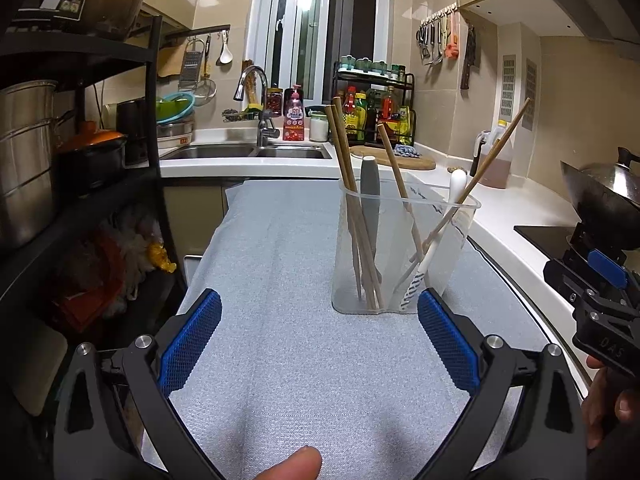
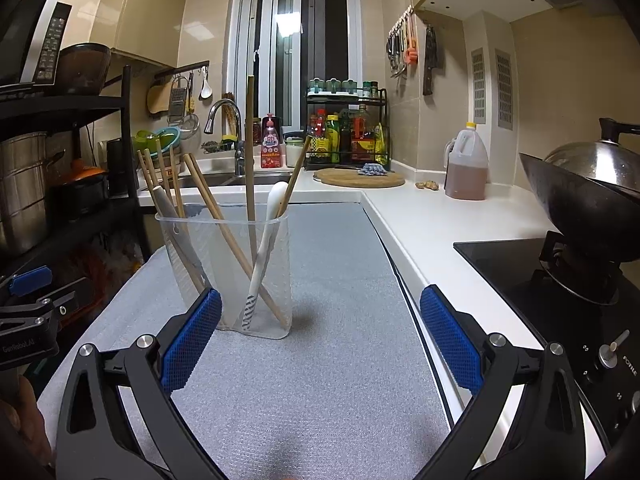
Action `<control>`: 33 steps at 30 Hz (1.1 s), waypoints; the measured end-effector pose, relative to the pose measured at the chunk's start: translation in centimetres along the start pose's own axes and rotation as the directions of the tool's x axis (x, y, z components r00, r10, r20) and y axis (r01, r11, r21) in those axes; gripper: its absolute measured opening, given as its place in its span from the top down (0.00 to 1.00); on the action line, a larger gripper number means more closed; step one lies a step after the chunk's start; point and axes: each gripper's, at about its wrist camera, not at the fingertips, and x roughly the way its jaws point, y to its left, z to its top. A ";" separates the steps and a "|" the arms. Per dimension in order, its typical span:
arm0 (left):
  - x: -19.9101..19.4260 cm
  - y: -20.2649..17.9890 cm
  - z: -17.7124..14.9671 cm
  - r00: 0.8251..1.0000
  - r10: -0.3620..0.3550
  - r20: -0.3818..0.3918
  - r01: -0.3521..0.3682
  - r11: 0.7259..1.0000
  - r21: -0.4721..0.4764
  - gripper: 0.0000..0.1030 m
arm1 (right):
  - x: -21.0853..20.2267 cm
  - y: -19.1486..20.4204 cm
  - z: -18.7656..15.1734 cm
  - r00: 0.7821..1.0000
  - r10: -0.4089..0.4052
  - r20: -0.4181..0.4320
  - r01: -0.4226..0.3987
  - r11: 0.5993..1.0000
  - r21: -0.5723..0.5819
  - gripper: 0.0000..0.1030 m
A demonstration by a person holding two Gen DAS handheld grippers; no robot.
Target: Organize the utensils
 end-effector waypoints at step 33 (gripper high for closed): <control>0.1 -0.5 -0.1 1.000 0.012 0.007 -0.012 1.000 0.019 0.07 | 0.4 -0.4 0.1 1.000 0.000 -0.019 0.000 1.000 0.025 0.05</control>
